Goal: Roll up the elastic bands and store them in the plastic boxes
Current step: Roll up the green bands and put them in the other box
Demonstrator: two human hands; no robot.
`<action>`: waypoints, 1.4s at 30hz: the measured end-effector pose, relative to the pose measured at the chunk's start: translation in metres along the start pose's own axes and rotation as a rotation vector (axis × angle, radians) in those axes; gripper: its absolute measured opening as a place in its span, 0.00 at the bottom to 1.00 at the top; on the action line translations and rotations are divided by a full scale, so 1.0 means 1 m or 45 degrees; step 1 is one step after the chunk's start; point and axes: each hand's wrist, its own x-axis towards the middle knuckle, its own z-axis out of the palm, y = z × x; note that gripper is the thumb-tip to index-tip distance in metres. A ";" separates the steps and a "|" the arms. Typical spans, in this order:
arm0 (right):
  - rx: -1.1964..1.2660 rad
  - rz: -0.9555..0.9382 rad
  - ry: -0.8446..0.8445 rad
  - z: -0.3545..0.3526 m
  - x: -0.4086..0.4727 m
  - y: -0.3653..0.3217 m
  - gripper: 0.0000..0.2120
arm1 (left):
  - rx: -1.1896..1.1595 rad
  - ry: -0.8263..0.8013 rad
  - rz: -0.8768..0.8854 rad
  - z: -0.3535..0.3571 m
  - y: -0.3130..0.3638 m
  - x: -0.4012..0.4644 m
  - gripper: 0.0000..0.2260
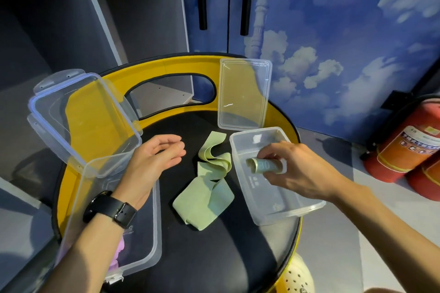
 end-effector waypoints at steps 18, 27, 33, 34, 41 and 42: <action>-0.047 0.065 -0.386 0.045 0.002 0.040 0.15 | 0.073 -0.046 0.018 0.016 -0.006 0.003 0.09; -0.040 0.137 -0.515 0.064 0.012 0.039 0.17 | 0.136 -0.082 0.004 0.022 -0.013 0.000 0.10; -0.093 0.140 -0.604 0.064 0.013 0.038 0.17 | 0.157 -0.096 0.009 0.022 -0.014 0.001 0.11; -0.098 0.141 -0.625 0.064 0.014 0.038 0.16 | 0.161 -0.102 0.009 0.022 -0.014 0.001 0.11; -0.070 0.173 -0.786 0.068 0.021 0.044 0.13 | 0.176 -0.108 0.012 0.023 -0.016 0.001 0.11; -0.040 0.190 -0.802 0.068 0.023 0.044 0.13 | 0.176 -0.104 0.012 0.022 -0.016 0.002 0.10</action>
